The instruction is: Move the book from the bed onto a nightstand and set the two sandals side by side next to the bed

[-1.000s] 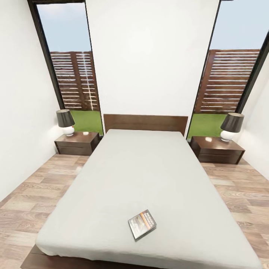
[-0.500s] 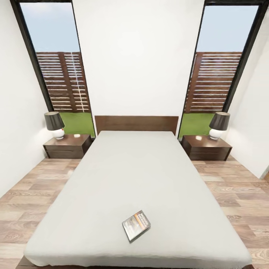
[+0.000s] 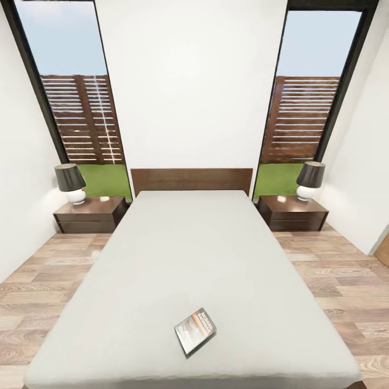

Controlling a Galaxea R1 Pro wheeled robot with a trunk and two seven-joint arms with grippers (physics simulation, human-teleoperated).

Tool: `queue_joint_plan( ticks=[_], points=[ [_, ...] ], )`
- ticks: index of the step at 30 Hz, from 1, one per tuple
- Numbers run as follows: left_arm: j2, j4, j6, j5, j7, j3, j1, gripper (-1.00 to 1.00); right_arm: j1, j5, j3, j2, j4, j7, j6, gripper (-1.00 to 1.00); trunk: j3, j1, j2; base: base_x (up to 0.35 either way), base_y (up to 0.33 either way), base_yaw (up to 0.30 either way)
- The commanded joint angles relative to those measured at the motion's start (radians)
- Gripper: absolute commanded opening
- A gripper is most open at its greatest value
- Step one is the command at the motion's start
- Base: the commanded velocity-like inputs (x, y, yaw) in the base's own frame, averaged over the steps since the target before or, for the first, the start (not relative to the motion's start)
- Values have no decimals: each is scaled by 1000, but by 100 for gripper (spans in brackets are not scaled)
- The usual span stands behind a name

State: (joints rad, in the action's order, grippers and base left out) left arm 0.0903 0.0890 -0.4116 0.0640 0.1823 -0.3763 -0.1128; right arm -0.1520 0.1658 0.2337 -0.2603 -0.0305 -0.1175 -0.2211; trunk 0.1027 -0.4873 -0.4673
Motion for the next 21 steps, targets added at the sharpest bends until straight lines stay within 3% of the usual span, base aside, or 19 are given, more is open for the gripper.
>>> queue_joint_plan(
  ticks=[1,21],
  points=[
    [0,0,-3,7,4,-9,-1,100,-2,9,8,-1,-3,-2,-6,100,2,-1,-2,17,11,-16],
    [-1,0,-3,7,4,-9,-1,100,-2,9,7,-1,-3,-2,-6,100,2,-1,-2,44,3,-5]
  ],
)
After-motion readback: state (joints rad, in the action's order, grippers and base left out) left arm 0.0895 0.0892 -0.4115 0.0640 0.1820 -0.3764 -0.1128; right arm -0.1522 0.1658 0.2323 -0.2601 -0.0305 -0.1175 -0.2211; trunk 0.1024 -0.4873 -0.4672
